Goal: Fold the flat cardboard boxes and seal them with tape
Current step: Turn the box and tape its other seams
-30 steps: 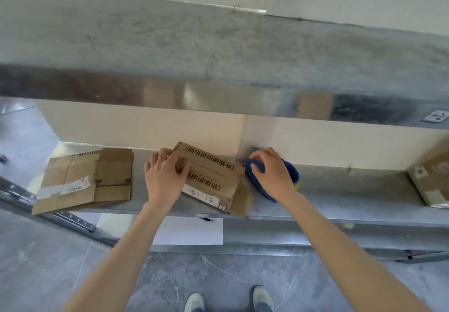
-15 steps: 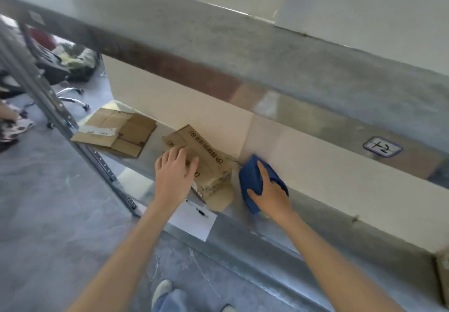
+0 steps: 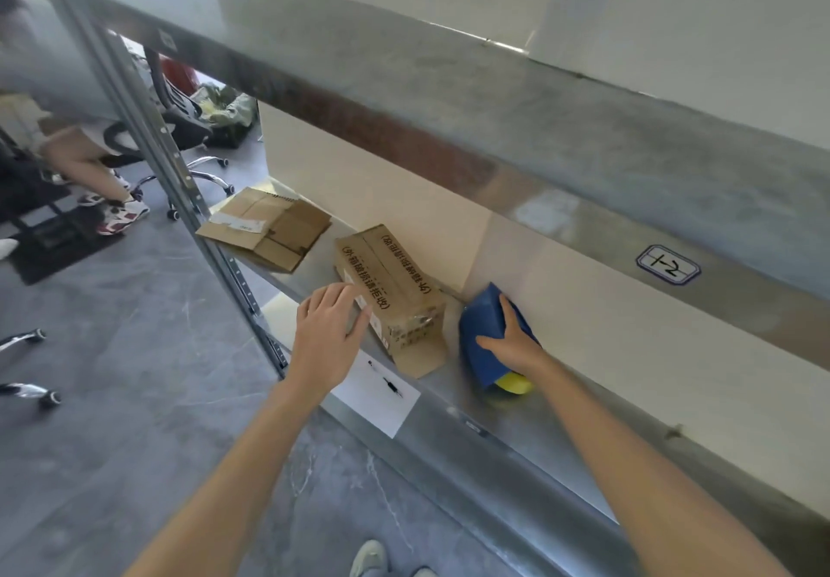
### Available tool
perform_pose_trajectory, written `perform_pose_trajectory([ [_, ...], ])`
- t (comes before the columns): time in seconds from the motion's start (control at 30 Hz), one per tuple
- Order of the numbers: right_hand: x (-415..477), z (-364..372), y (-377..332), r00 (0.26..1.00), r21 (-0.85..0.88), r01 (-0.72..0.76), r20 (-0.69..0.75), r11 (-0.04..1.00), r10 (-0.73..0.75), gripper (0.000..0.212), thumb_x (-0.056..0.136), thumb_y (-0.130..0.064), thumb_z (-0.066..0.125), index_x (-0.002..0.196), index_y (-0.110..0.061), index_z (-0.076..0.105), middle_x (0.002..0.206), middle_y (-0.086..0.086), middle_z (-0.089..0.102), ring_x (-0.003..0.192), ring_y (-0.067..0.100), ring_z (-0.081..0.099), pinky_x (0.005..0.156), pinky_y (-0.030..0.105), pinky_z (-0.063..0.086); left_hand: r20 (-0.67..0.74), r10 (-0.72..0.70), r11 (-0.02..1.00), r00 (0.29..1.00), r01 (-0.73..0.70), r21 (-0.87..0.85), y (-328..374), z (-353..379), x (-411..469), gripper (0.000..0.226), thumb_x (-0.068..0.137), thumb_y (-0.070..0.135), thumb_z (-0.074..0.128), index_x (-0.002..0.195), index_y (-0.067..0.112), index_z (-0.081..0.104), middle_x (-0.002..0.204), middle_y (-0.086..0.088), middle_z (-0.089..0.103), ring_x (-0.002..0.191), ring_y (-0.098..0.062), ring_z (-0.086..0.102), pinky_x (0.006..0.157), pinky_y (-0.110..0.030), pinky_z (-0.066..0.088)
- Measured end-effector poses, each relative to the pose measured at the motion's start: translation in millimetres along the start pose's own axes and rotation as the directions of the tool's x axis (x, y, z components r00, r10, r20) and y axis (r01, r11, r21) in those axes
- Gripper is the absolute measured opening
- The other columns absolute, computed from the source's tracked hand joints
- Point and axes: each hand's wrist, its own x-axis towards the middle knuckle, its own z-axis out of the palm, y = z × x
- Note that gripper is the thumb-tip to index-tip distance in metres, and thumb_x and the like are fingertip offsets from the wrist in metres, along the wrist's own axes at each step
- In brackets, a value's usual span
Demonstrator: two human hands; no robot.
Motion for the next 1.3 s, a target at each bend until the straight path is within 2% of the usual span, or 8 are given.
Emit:
perform_pose_trajectory([
  [0.2, 5, -6, 0, 0.999, 0.061, 0.027, 0.023, 0.998, -0.029, 0.098, 0.091, -0.015, 0.069, 0.158, -0.032, 0.001, 0.164, 0.002, 0.016, 0.145, 0.029, 0.028, 0.116, 0.041, 0.031, 0.037, 0.071, 0.997, 0.997, -0.071, -0.006, 7, 4, -2, 0.028, 0.101, 0.026, 0.053, 0.125, 0.015, 0.061, 0.13, -0.001, 0.06, 0.128, -0.025, 0.047, 0.107, -0.038, 0.031],
  [0.33, -13, -12, 3, 0.994, -0.013, 0.109, 0.013, 0.994, -0.109, 0.091, 0.091, -0.011, 0.066, 0.156, -0.039, 0.009, 0.158, 0.0, 0.03, 0.136, 0.028, 0.041, 0.105, 0.037, 0.039, 0.074, 0.126, 0.992, 0.989, -0.124, -0.033, 11, 5, 0, 0.028, 0.1, 0.023, 0.056, 0.127, 0.016, 0.061, 0.129, 0.0, 0.06, 0.127, -0.024, 0.047, 0.105, -0.038, 0.032],
  [0.47, -43, -29, 2, 0.976, -0.175, 0.217, 0.044, 0.96, -0.212, 0.084, 0.094, -0.019, 0.059, 0.149, -0.057, 0.009, 0.145, 0.003, 0.048, 0.124, 0.037, 0.054, 0.098, 0.049, 0.05, 0.108, 0.165, 0.984, 0.98, -0.156, -0.089, 17, 7, 5, 0.028, 0.099, 0.019, 0.057, 0.127, 0.021, 0.06, 0.131, 0.004, 0.058, 0.128, -0.019, 0.045, 0.103, -0.036, 0.034],
  [0.6, -76, -41, -2, 0.932, -0.274, 0.341, -0.026, 0.899, -0.361, 0.07, 0.093, -0.052, 0.059, 0.142, -0.065, 0.011, 0.137, -0.014, 0.053, 0.113, 0.024, 0.06, 0.091, 0.04, 0.05, 0.108, 0.191, 0.959, 0.976, -0.162, -0.232, 26, 6, 12, 0.028, 0.098, 0.015, 0.056, 0.126, 0.02, 0.062, 0.126, 0.006, 0.06, 0.118, -0.017, 0.054, 0.098, -0.037, 0.044],
  [0.77, -99, -51, 0, 0.862, -0.242, 0.501, 0.054, 0.831, -0.505, 0.076, 0.087, -0.049, 0.068, 0.138, -0.071, 0.017, 0.137, -0.032, 0.045, 0.112, 0.017, 0.06, 0.089, 0.039, 0.052, 0.214, 0.249, 0.922, 0.945, -0.163, -0.352, 39, 3, 19, 0.034, 0.1, 0.021, 0.056, 0.134, 0.018, 0.057, 0.132, 0.004, 0.057, 0.122, -0.018, 0.054, 0.102, -0.038, 0.043],
  [0.87, -107, -49, -2, 0.833, -0.314, 0.546, 0.106, 0.777, -0.543, 0.078, 0.085, -0.051, 0.069, 0.136, -0.075, 0.014, 0.123, -0.04, 0.046, 0.1, 0.011, 0.06, 0.083, 0.024, 0.047, 0.334, 0.331, 0.838, 0.883, -0.112, -0.534, 46, -1, 20, 0.041, 0.099, 0.011, 0.057, 0.14, 0.015, 0.052, 0.14, 0.001, 0.054, 0.131, -0.017, 0.049, 0.111, -0.04, 0.039],
  [1.1, -116, -46, -10, 0.805, -0.441, 0.579, 0.177, 0.686, -0.566, 0.08, 0.086, -0.053, 0.066, 0.13, -0.081, 0.005, 0.117, -0.028, 0.047, 0.081, -0.006, 0.046, 0.075, 0.008, 0.033, 0.435, 0.357, 0.739, 0.826, 0.035, -0.673, 46, -3, 16, 0.046, 0.089, -0.02, 0.046, 0.124, 0.005, 0.063, 0.121, -0.007, 0.068, 0.114, -0.018, 0.064, 0.101, -0.036, 0.05],
  [1.3, -127, -41, -19, 0.764, -0.455, 0.631, 0.223, 0.629, -0.605, 0.082, 0.09, -0.051, 0.063, 0.128, -0.082, -0.002, 0.122, -0.01, 0.062, 0.086, 0.015, 0.057, 0.084, 0.025, 0.044, 0.395, 0.271, 0.757, 0.878, 0.058, -0.651, 43, -5, 12, 0.03, 0.087, -0.015, 0.058, 0.098, 0.01, 0.071, 0.099, -0.002, 0.072, 0.094, -0.009, 0.068, 0.083, -0.018, 0.052],
])
